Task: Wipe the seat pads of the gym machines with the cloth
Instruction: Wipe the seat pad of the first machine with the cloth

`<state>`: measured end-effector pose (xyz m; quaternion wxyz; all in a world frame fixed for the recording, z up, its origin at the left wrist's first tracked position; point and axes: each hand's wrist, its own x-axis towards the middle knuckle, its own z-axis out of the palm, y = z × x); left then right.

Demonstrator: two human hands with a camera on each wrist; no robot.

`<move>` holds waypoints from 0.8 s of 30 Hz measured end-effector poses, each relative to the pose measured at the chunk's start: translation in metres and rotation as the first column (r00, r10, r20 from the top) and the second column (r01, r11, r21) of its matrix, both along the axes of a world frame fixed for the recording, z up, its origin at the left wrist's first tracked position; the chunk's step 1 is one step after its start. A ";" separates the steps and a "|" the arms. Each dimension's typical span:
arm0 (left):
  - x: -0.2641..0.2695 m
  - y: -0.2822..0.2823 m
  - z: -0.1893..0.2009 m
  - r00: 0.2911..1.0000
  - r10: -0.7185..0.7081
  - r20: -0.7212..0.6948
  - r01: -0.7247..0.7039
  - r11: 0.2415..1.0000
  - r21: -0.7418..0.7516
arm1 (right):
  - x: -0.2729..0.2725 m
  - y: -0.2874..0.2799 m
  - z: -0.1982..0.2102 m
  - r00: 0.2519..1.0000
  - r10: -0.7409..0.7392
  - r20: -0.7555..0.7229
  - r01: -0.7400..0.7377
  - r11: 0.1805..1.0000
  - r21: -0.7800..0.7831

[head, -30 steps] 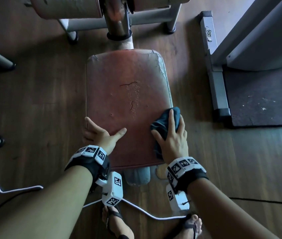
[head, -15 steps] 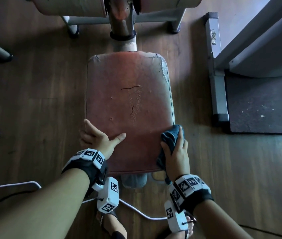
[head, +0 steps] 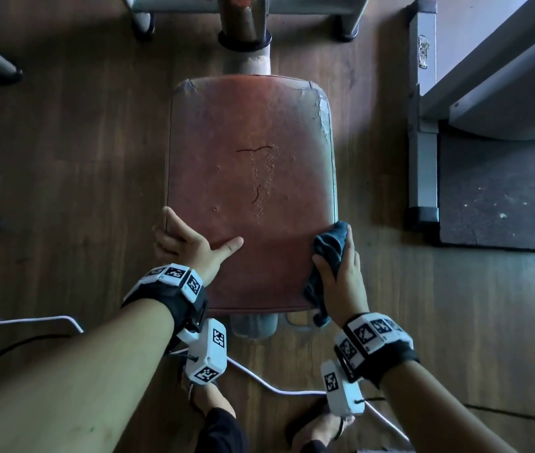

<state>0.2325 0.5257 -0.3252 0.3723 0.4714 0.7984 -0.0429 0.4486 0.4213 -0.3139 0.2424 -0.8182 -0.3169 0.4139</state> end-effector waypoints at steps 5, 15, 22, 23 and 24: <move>0.002 0.000 0.004 1.000 0.005 0.009 -0.005 1.000 -0.011 | 0.001 0.001 0.006 0.994 -0.008 -0.112 0.008 1.000 0.002; 0.003 0.000 0.008 1.000 0.015 0.020 -0.015 1.000 -0.001 | -0.006 0.020 0.001 0.994 0.044 0.104 -0.050 0.997 0.057; 0.005 0.000 0.012 1.000 0.013 0.018 -0.013 1.000 0.012 | 0.016 0.076 0.004 0.994 0.104 0.021 -0.105 0.994 0.025; 0.005 0.000 0.012 1.000 0.014 0.022 -0.014 1.000 0.008 | 0.015 0.068 0.007 0.993 0.114 0.003 -0.114 0.993 0.035; 0.004 0.000 0.011 1.000 0.015 0.023 -0.015 1.000 0.005 | 0.013 0.058 0.009 0.992 0.122 -0.006 -0.122 0.992 0.036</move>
